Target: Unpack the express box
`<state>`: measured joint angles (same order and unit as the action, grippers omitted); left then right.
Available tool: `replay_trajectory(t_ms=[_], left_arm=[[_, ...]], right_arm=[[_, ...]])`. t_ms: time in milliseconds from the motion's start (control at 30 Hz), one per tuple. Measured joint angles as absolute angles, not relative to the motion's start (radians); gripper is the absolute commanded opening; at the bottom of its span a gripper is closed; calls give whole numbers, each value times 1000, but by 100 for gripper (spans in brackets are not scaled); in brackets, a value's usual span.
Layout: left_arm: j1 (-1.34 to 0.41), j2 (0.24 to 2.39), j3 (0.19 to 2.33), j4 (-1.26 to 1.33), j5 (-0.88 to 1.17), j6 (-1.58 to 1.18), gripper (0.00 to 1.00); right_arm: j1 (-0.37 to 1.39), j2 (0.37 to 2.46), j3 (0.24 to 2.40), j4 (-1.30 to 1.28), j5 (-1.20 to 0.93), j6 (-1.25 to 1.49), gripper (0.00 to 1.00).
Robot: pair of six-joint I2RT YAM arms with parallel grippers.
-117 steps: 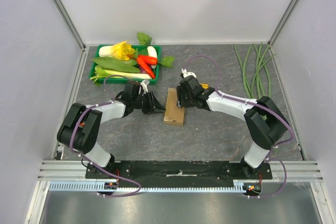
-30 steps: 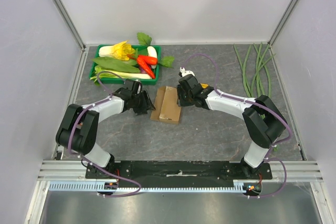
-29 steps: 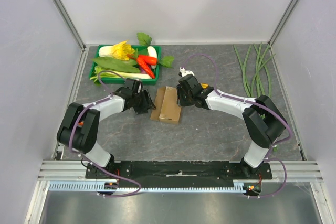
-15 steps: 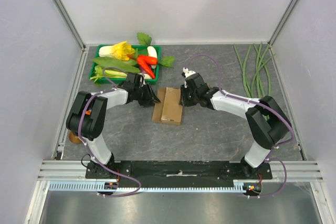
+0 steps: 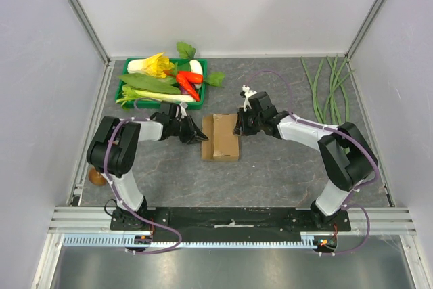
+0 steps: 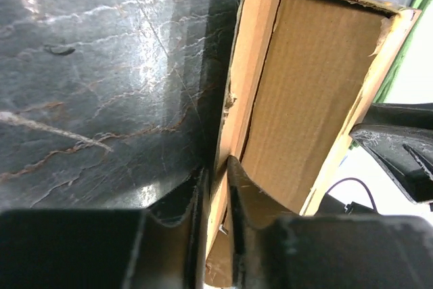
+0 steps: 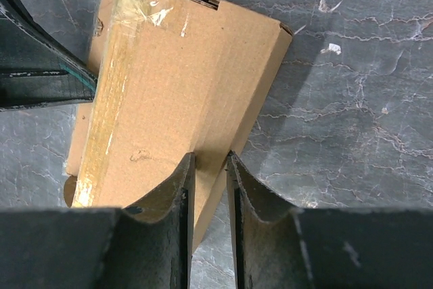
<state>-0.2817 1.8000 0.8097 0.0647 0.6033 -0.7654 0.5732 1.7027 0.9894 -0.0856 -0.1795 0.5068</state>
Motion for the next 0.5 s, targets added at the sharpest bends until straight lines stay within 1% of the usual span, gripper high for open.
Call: replay_trajectory(t_ms=[33, 67, 133, 200, 300, 333, 400, 433, 500], left_arm=[[-282, 1804, 807, 68, 609, -769, 4], [-281, 1806, 805, 70, 614, -770, 2], [-281, 1804, 806, 74, 630, -772, 2], [-281, 1798, 807, 70, 631, -772, 2], [-283, 1778, 815, 29, 630, -769, 2], [-284, 1763, 818, 7, 629, -767, 2], [-286, 1716, 822, -44, 627, -762, 2], [-287, 1702, 825, -59, 627, -761, 2], [-287, 1652, 835, -105, 627, -758, 2]], right_arm=[[570, 1703, 989, -85, -186, 505, 29], [568, 1703, 989, -85, -188, 505, 29], [566, 1703, 989, -86, -190, 505, 29], [567, 1702, 989, -88, -187, 507, 31], [567, 1696, 996, -109, -176, 516, 42], [569, 1691, 998, -123, -165, 520, 49], [570, 1675, 1000, -160, -135, 531, 57], [570, 1661, 1002, -191, -105, 536, 64], [570, 1622, 1004, -239, -46, 549, 70]])
